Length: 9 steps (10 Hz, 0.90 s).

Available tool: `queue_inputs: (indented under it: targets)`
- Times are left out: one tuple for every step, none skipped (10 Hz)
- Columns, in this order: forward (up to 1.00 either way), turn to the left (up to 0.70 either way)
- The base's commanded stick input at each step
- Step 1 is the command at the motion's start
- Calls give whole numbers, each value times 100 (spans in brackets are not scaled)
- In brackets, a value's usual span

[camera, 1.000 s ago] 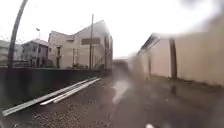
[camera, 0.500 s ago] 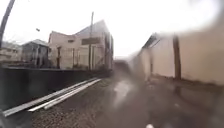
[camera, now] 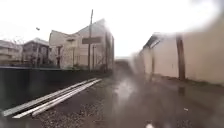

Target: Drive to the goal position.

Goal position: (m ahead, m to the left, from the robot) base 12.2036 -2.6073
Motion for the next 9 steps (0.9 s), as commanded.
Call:
queue_inputs:
  targets:
    - [50, 7]
    - [50, 7]
    - [50, 7]
    - [50, 7]
    - [50, 7]
    - [50, 7]
    - [50, 7]
    - [50, 7]
    - [50, 7]
